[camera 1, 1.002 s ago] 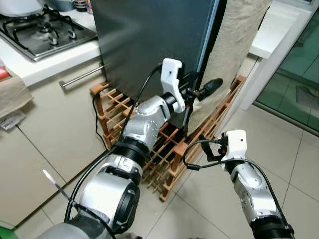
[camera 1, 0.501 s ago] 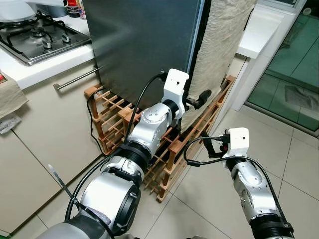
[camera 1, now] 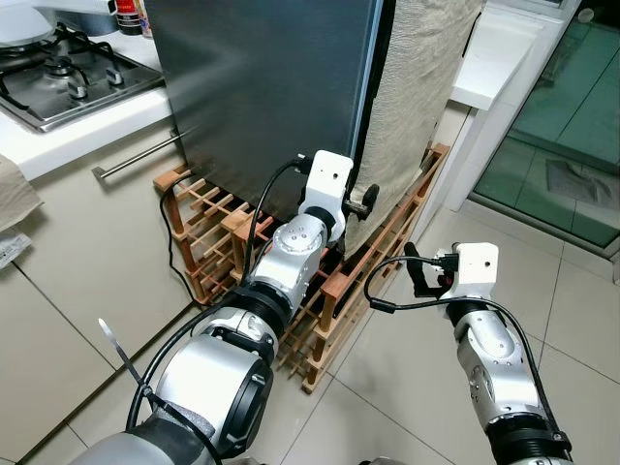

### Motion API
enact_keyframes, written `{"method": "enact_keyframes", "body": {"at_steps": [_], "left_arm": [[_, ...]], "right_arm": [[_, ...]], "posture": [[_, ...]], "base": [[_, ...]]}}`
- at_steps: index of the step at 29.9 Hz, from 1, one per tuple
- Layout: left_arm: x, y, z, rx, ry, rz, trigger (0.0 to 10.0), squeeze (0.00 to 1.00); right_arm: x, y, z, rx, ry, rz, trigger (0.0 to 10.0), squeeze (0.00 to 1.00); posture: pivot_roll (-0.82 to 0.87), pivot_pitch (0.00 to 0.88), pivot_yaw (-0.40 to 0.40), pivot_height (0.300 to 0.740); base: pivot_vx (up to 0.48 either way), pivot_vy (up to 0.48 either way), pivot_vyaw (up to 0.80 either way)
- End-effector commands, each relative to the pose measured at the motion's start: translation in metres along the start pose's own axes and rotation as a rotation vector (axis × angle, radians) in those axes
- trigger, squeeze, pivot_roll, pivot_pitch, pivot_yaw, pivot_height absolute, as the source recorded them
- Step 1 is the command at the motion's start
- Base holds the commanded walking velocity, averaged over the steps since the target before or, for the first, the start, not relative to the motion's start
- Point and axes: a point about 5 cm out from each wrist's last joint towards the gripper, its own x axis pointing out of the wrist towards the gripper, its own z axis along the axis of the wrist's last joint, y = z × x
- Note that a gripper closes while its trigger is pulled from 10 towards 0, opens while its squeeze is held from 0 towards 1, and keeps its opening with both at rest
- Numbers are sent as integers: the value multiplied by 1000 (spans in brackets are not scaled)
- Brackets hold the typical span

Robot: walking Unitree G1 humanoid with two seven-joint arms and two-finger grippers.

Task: Restocking fridge

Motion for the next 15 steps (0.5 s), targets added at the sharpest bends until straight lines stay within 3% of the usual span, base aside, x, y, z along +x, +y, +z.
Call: {"method": "enact_keyframes", "body": {"at_steps": [1, 15], "left_arm": [[7, -15, 17, -1, -33, -35, 10000, 0], [6, -17, 30, -140, -127, -64, 10000, 0]], "right_arm": [[0, 1, 2, -9, -20, -7, 10000, 0], [-2, -3, 3, -13, -23, -20, 10000, 0]], "posture": [[-123, 0, 23, 735], [-124, 20, 17, 735]], "base": [[0, 0, 0], [0, 0, 0]]}}
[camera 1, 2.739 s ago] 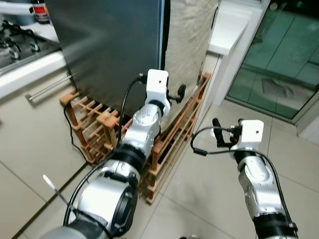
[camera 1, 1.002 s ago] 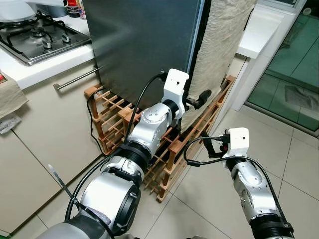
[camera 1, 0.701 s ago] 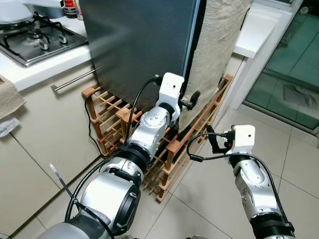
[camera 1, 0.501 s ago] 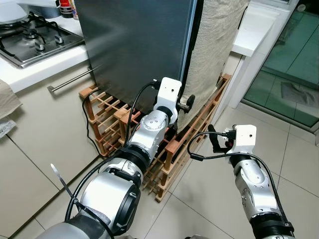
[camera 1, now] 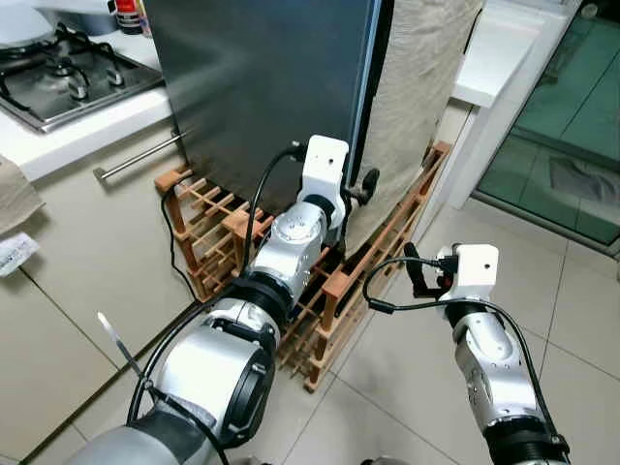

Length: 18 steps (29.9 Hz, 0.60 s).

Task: Restocking fridge

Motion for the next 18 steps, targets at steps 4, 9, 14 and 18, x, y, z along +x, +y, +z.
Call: {"method": "enact_keyframes", "body": {"at_steps": [4, 9, 14, 18], "left_arm": [[2, -21, 6, -77, -36, -82, 10000, 0], [0, -22, 8, -86, -49, -114, 10000, 0], [-5, -23, 2, -73, -36, -132, 10000, 0], [-7, -18, 2, -71, -31, -135, 10000, 0]], "right_arm": [[1, -3, 5, -14, -17, -8, 10000, 0], [2, -4, 6, -14, -17, -10, 10000, 0], [3, -5, 5, -14, -10, -10, 10000, 0], [3, -4, 5, -15, -7, -7, 10000, 0]], "posture": [[-124, 21, 17, 735], [-124, 21, 15, 735], [-119, 24, 9, 735], [-115, 25, 5, 735]], "base": [[0, 0, 0], [0, 0, 0], [0, 0, 0], [0, 0, 0]]}}
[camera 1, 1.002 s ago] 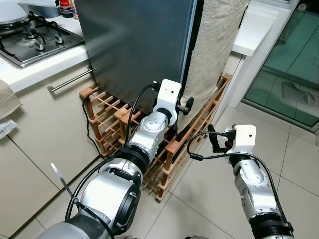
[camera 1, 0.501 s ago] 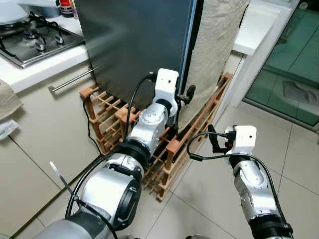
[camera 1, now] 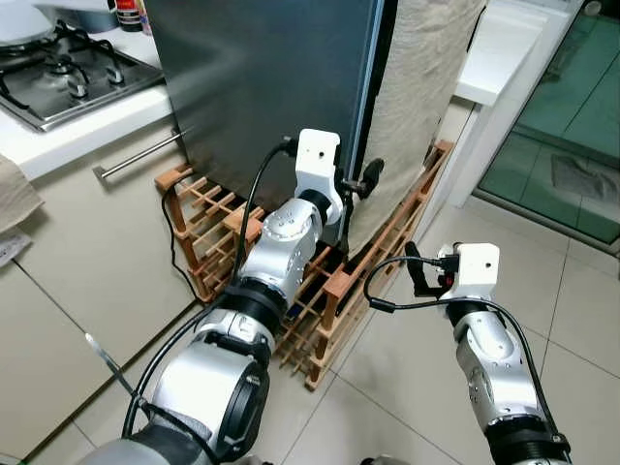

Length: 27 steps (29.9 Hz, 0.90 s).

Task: Restocking fridge

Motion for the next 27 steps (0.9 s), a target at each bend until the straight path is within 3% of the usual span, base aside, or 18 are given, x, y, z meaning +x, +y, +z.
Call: {"method": "enact_keyframes", "body": {"at_steps": [1, 7, 16, 27], "left_arm": [[1, -17, -4, -19, 11, -59, 10000, 0], [-3, -21, -5, -13, 18, -77, 10000, 0], [-5, -10, -11, 24, 43, -6, 10000, 0], [-15, -15, -16, -2, 68, -88, 10000, 0]], "right_arm": [[2, -3, 3, -11, -2, -6, 10000, 0], [3, -3, 3, -13, -1, -4, 10000, 0], [2, -2, 3, -14, -6, -7, 10000, 0], [1, -2, 1, -10, 1, -6, 10000, 0]], "posture": [[-115, 25, 5, 735], [-113, 24, 4, 735], [-122, 29, 11, 735], [-109, 36, 13, 735]], "base": [[0, 0, 0], [0, 0, 0], [0, 0, 0], [0, 0, 0]]}}
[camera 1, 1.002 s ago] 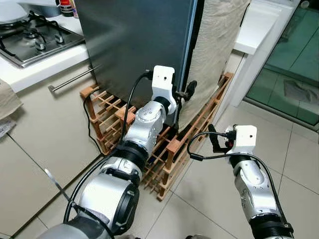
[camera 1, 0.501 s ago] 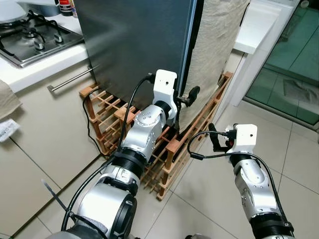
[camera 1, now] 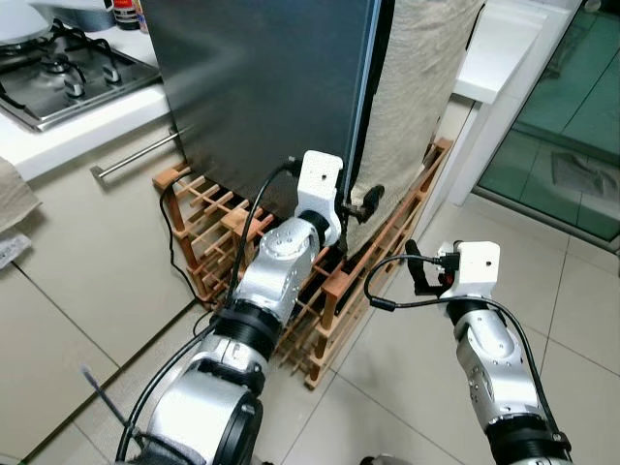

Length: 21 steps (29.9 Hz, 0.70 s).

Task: Restocking fridge

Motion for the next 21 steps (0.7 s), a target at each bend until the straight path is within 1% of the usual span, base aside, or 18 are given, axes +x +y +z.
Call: {"method": "enact_keyframes", "body": {"at_steps": [1, 5, 9, 12, 15, 20, 21], "left_arm": [[1, -8, 1, -13, -7, -28, 10000, 0], [2, -6, 3, -14, -13, -15, 10000, 0], [4, -8, 7, -30, -22, -19, 10000, 0], [5, -13, 11, -75, -26, -48, 10000, 0], [6, -14, 11, -92, -24, -47, 10000, 0], [8, -12, 13, -94, -31, -38, 10000, 0], [9, -11, 15, -78, -38, -34, 10000, 0]], "right_arm": [[0, -1, 0, -7, 5, -5, 10000, 0], [0, 0, -1, -7, 5, -2, 10000, 0], [1, 1, 0, -7, 2, -1, 10000, 0], [1, 0, 1, -7, -1, -3, 10000, 0], [1, -1, 1, -9, 0, -4, 10000, 0], [2, -2, 2, -11, -1, -4, 10000, 0], [2, -2, 2, -11, -1, -4, 10000, 0]], "posture": [[-109, 36, 13, 735], [-105, 36, 11, 735], [-105, 36, 11, 735], [-105, 36, 11, 735], [-115, 30, 11, 735], [-118, 23, 13, 735], [-118, 23, 13, 735]], "base": [[0, 0, 0], [0, 0, 0], [0, 0, 0], [0, 0, 0], [0, 0, 0], [0, 0, 0], [0, 0, 0]]}}
